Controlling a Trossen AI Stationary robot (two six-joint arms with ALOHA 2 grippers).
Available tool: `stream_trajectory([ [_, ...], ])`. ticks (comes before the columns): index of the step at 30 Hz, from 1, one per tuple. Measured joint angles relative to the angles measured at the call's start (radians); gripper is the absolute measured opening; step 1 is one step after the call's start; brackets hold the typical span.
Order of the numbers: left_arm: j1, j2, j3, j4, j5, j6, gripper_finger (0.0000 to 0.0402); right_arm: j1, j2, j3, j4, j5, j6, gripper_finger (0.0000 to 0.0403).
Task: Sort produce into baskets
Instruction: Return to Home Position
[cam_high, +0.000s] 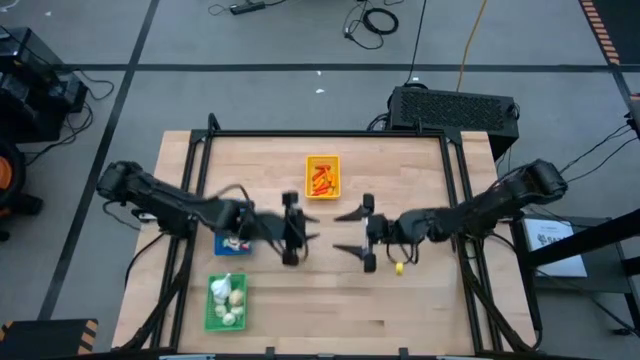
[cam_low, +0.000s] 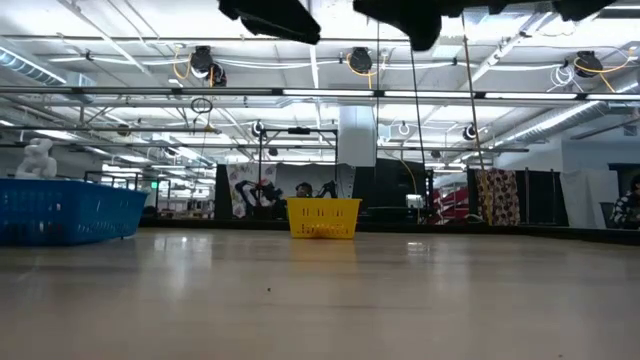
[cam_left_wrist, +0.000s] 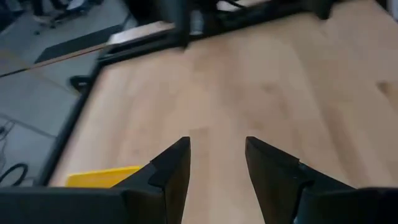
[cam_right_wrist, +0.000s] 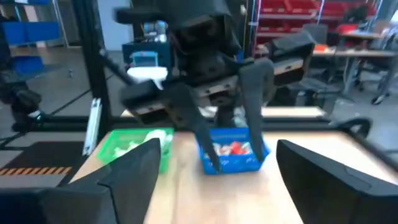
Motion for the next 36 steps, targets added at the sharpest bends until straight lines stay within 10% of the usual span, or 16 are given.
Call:
stream_trajectory([
  [16, 0.393, -0.485, -0.293, 0.089, 0.279, 0.003, 0.0162, -0.255, -0.384, 0.0, -0.539, -0.038, -0.12, 0.0016],
  [25, 0.43, -0.823, -0.576, 0.136, 0.277, -0.118, 0.0162, -0.265, -0.525, -0.102, -0.643, -0.035, -0.013, 0.0002],
  [36, 0.43, -1.166, -0.825, 0.163, 0.269, -0.259, 0.0162, -0.265, -0.7, -0.477, -0.309, -0.039, 0.216, 0.0],
])
